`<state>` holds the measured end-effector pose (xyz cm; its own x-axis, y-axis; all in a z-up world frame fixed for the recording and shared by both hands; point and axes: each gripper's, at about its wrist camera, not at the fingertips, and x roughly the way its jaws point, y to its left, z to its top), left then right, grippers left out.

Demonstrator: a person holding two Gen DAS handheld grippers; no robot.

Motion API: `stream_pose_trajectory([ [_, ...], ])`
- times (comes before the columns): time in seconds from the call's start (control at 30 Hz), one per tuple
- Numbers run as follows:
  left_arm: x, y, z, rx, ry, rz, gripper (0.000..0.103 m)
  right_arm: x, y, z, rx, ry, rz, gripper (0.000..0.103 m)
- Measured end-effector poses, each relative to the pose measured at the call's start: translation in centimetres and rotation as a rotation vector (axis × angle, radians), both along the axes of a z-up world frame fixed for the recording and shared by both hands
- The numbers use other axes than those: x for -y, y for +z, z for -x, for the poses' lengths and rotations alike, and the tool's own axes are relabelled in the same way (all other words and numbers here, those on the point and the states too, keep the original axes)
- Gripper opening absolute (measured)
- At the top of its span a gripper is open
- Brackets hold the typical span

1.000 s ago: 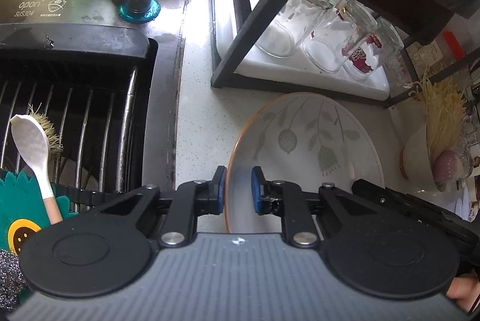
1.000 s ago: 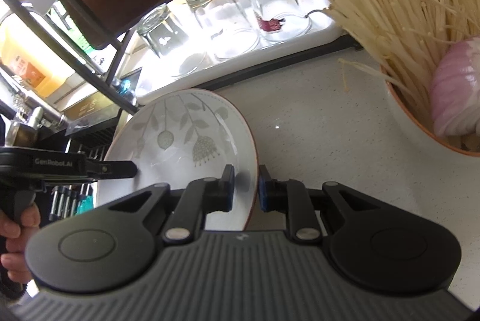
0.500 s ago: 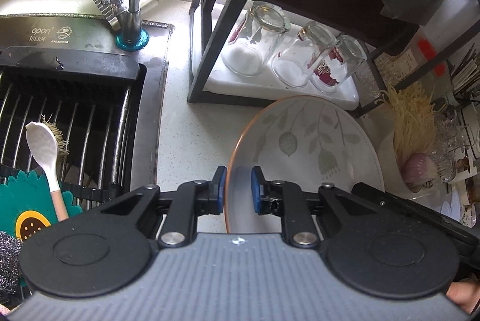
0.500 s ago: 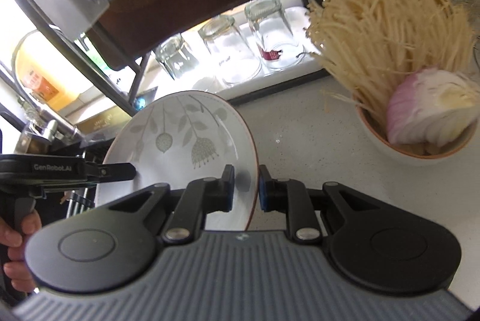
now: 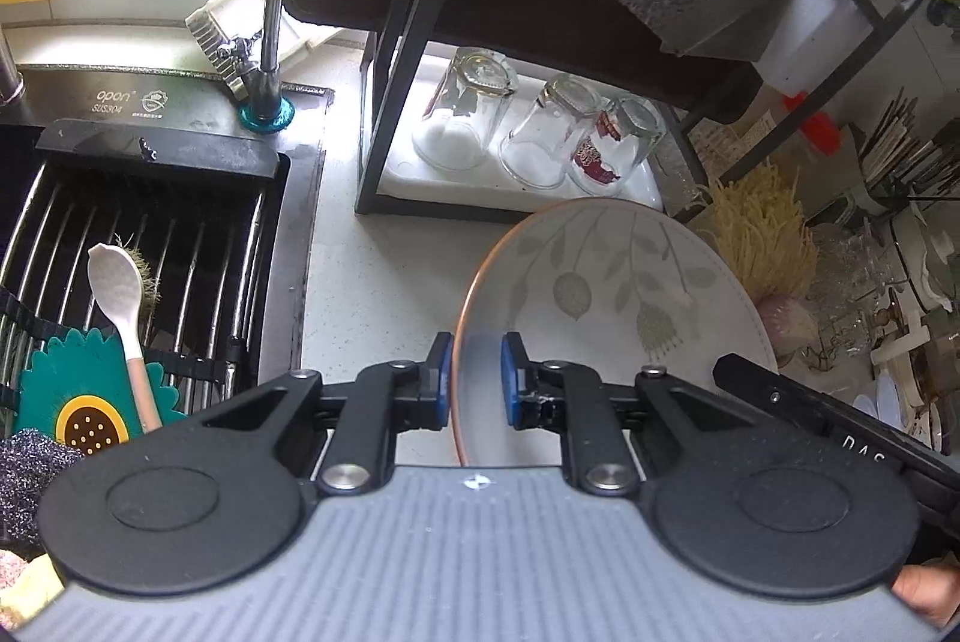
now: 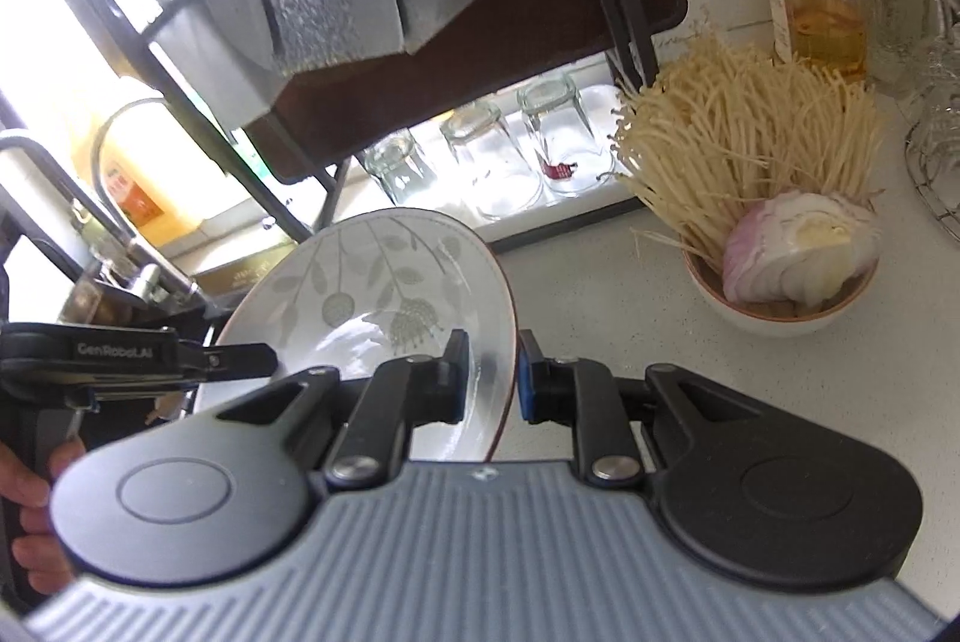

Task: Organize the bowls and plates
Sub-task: 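Lift the deep leaf plate with both tools and carry it over the floral plate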

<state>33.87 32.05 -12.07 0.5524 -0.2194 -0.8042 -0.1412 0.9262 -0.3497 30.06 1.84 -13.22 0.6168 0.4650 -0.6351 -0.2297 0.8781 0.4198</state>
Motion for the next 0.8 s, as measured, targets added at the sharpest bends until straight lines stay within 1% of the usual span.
stream_pose_trajectory([
  [0.13,0.7,1.0,1.0,0.016,0.006,0.011,0.018,0.7,0.9,1.2,0.020,-0.002,-0.004,0.019],
  [0.27,1.9,1.6,1.7,0.016,0.004,0.021,0.018,1.7,1.6,2.4,0.032,-0.013,0.002,0.019],
  [0.57,5.1,2.5,2.9,0.050,-0.076,0.030,0.017,4.7,2.6,4.9,0.063,-0.071,0.005,0.019],
  [0.67,6.2,2.7,3.2,0.071,-0.105,0.027,0.017,5.7,2.8,5.9,0.072,-0.095,0.019,0.019],
  [0.8,7.6,2.9,3.6,0.094,-0.146,0.043,0.017,7.0,3.2,7.4,0.094,-0.128,0.035,0.019],
])
